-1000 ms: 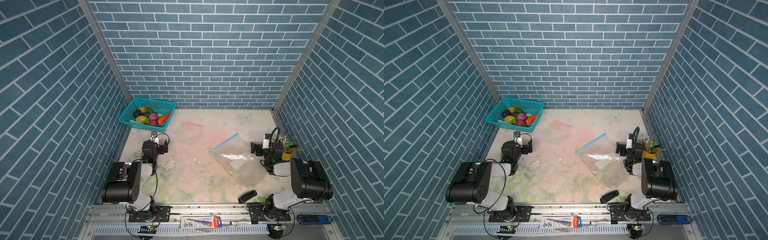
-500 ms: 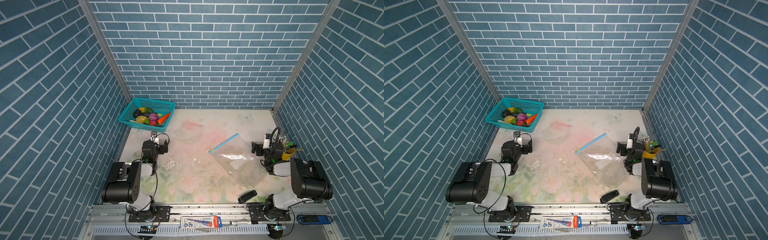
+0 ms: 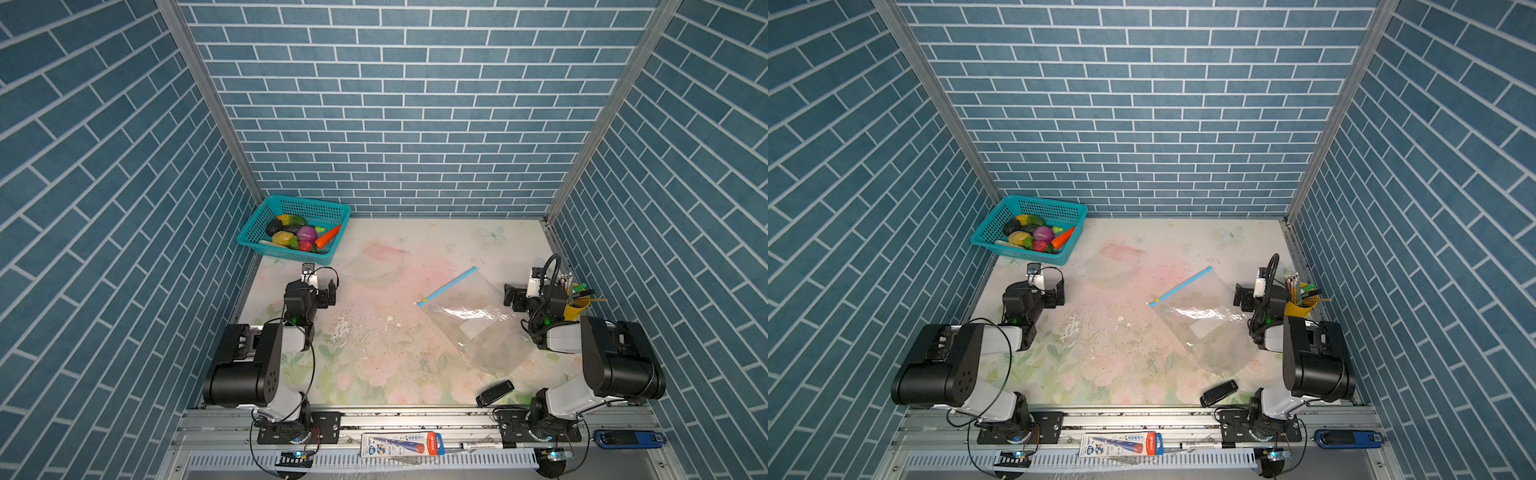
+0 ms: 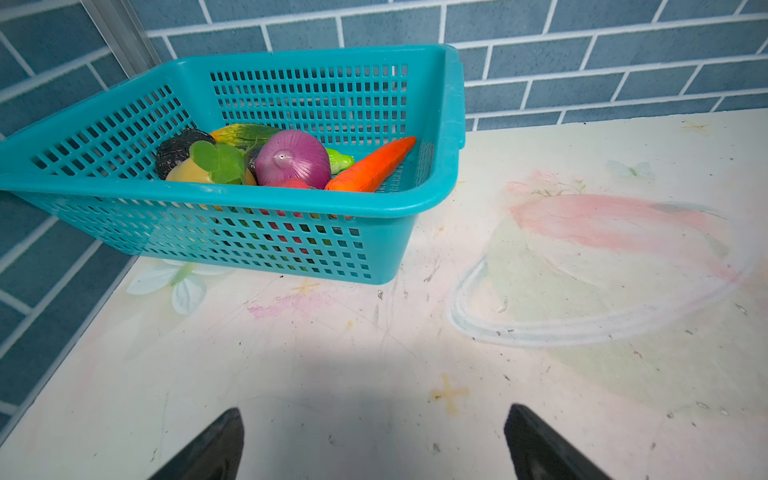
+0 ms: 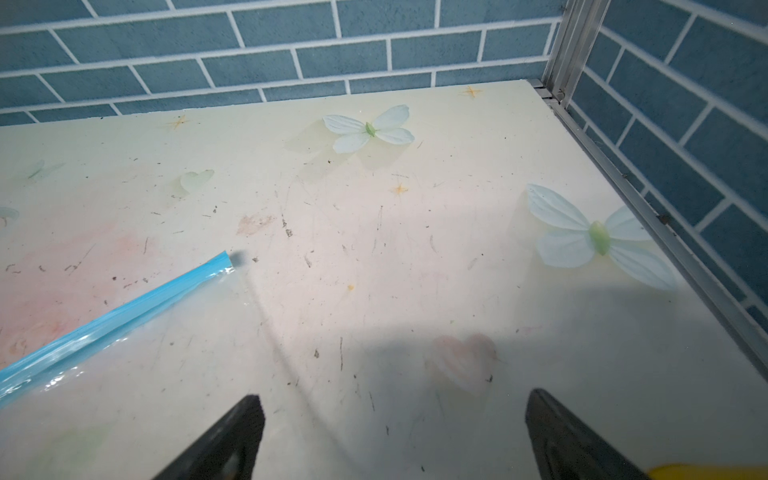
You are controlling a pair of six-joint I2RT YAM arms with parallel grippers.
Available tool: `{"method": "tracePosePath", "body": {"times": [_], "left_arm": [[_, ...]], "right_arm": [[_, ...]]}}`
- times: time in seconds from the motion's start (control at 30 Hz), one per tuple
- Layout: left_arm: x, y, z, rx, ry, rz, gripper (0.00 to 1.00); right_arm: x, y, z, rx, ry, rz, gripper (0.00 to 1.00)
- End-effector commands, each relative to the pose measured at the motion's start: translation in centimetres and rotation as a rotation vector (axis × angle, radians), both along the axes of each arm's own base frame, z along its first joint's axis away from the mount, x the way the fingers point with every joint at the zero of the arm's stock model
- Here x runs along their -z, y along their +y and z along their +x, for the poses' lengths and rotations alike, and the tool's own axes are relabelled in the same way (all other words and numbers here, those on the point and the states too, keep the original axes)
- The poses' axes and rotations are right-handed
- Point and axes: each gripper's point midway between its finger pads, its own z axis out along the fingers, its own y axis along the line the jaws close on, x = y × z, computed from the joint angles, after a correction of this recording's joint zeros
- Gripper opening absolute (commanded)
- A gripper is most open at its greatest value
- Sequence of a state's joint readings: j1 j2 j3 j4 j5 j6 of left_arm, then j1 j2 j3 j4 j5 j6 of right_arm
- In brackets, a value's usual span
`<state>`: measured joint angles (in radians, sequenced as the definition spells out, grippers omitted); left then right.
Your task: Place the food in the zip-top bag and seal the zipper
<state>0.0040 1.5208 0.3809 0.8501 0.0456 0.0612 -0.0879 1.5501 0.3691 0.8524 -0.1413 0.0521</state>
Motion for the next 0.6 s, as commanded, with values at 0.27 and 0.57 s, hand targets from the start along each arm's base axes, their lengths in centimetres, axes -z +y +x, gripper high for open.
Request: {"method": "tracePosePath", "body": {"times": [0.27, 0.57], "left_arm": [[-0.5, 0.4, 0.3, -0.029, -0.01, 0.011, 0.99], [-3.6, 1.5, -0.7, -0.108, 0.008, 0.002, 0.99]], "right_arm": [[-1.9, 1.2, 0.3, -0.042, -0.08, -0.059, 0.99], [-2.7, 1.8, -0.6, -0.048, -0.126, -0.092, 0.99]]}}
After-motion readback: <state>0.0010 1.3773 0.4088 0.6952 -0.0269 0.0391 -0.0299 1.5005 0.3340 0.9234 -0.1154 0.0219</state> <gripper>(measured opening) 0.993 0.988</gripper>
